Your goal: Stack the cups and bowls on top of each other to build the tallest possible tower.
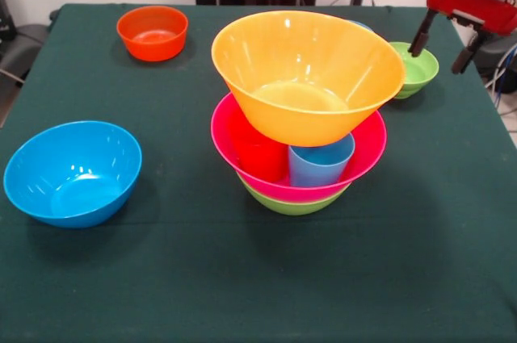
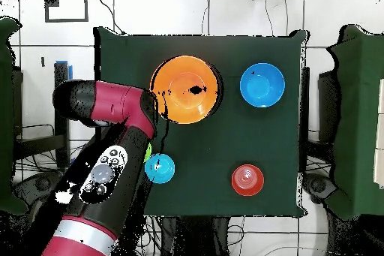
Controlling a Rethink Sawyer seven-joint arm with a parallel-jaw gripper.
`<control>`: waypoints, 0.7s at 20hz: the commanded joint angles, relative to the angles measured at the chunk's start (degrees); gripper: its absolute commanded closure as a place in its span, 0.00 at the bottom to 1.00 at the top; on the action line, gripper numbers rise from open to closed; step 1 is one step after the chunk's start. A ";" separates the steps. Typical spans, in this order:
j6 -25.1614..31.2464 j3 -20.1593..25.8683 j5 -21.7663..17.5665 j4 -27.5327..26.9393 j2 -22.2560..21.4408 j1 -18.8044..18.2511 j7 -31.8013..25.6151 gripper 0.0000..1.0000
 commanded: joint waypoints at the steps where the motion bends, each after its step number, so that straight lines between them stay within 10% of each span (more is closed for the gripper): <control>1: -4.48 4.04 -7.27 3.37 -3.71 -0.93 -0.54 0.00; 14: -9.79 10.55 -3.56 16.94 -6.50 -0.44 5.34 0.00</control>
